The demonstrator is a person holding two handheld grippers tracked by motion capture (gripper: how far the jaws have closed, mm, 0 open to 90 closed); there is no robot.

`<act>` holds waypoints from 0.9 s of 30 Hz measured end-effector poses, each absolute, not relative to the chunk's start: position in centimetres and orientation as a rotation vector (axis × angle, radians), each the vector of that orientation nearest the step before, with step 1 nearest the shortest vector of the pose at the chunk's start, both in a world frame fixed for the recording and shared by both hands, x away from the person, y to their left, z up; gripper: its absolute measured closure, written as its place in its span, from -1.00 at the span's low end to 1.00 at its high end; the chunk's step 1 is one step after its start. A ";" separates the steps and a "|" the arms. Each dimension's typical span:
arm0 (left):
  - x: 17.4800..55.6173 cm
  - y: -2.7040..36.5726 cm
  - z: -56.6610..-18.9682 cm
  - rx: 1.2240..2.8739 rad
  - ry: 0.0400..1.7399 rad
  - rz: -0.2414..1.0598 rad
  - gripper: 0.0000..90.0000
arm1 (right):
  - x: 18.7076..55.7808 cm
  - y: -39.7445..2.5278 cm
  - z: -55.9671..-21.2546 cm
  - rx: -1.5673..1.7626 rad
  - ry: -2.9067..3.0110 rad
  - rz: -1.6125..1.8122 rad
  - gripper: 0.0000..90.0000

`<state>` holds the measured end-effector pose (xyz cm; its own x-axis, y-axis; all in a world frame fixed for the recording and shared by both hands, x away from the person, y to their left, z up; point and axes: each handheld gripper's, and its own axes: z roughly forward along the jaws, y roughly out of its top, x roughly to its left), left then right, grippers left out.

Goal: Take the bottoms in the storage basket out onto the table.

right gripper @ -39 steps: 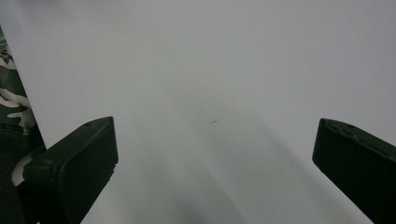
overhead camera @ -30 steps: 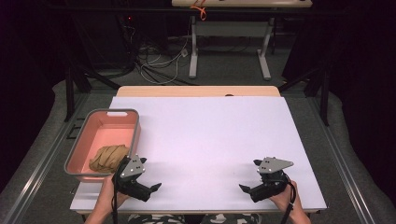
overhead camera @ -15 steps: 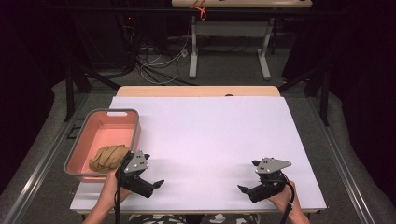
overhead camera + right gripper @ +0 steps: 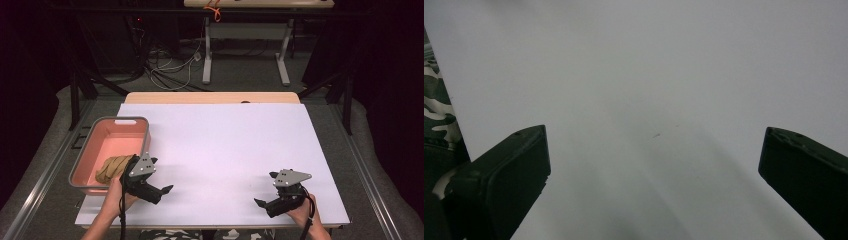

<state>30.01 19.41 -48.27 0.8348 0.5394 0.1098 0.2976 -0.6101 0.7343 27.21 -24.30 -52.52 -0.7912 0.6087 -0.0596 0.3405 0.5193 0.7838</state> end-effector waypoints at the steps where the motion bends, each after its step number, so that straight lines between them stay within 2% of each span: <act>1: 30.0 19.5 -48.2 2.262 0.607 0.417 -1.00 | 27.3 -24.3 -52.6 0.782 2.439 1.150 -1.00; 27: 32.3 21.8 -46.1 2.307 0.628 0.436 -1.00 | 27.3 -24.4 -52.7 0.780 2.431 1.158 -1.00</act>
